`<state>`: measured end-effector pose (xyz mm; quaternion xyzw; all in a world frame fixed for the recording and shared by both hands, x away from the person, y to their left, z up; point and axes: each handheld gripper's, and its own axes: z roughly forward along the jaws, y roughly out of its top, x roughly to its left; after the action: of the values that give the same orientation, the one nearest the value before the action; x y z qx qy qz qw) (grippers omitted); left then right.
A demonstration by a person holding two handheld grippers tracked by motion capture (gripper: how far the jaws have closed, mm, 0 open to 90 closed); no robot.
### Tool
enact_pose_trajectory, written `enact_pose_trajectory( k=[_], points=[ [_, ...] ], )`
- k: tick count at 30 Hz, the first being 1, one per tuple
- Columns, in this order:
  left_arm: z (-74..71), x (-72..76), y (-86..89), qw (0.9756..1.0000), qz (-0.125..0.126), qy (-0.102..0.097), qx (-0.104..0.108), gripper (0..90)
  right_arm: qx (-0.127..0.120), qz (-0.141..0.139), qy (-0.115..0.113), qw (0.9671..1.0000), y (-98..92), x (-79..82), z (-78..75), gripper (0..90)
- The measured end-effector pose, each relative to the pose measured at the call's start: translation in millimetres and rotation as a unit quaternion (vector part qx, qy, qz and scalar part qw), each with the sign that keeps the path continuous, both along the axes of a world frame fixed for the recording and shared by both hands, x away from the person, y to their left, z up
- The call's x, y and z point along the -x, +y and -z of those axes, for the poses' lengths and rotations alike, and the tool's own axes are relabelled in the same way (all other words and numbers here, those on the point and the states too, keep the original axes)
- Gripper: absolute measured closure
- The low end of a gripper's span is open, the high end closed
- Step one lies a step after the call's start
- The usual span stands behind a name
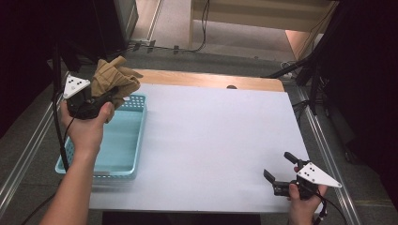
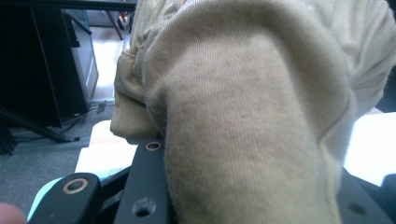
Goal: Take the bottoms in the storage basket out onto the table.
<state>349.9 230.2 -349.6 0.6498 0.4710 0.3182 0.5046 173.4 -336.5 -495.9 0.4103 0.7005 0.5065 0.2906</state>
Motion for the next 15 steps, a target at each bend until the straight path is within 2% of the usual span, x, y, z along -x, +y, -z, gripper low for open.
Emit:
enact_pose_trajectory(
  k=[6, 15],
  points=[
    [-3.6, 3.3, -4.1, 0.9999, 0.006, -0.005, 0.011, 64.1, -0.001, 0.001, -0.001, 1.0, 0.9, 0.6, -0.7, 0.0],
    [-5.6, 7.0, -11.7, 0.9997, 0.019, -0.006, 0.012, 64.0, -0.001, 0.001, -0.003, 1.0, 0.8, 1.2, -1.3, 0.0]
  ],
)
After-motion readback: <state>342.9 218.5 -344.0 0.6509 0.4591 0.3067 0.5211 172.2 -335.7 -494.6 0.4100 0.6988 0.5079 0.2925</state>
